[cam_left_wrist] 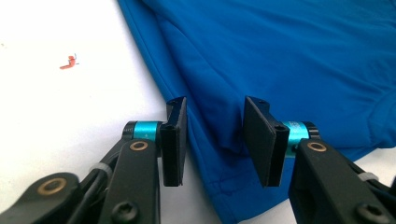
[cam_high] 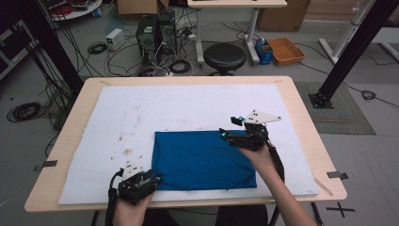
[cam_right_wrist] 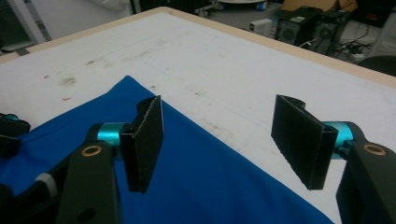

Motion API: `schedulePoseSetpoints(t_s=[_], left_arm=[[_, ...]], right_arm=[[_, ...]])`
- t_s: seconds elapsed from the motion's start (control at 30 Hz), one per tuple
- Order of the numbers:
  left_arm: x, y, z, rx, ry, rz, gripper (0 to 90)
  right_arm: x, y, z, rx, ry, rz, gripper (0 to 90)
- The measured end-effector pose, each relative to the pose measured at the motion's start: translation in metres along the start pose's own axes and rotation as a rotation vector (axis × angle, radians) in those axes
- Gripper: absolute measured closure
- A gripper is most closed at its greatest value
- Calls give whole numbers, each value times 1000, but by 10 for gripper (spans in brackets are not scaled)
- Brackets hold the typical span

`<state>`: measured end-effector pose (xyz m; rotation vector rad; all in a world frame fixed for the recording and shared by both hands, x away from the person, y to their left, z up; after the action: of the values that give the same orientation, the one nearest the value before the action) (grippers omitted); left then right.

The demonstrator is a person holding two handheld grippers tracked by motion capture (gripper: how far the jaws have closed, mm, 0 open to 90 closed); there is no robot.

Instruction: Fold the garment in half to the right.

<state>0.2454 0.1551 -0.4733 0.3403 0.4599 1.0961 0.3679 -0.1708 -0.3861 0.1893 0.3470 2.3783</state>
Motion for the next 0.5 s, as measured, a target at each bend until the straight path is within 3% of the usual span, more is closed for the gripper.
schedulePoseSetpoints(t_s=[0.2, 0.5], left_arm=[[-1, 0, -1, -10, -15, 22, 644], [-5, -1, -1, -7, -41, 16, 731]], right_arm=[[18, -23, 9, 24, 32, 34, 345], [34, -57, 19, 51, 45, 64, 382]])
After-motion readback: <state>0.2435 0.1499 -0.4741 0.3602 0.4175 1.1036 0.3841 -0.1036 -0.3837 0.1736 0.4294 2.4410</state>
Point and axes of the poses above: each handheld gripper's, and its own axes: y roughly backward along the jaws, z roughly out of its top, x roughly to its left, the point moved 3 cm from there along -y, roughly forward along the jaws, and after that the axes turned 7 degrees about -x, right-handed, at the moved point
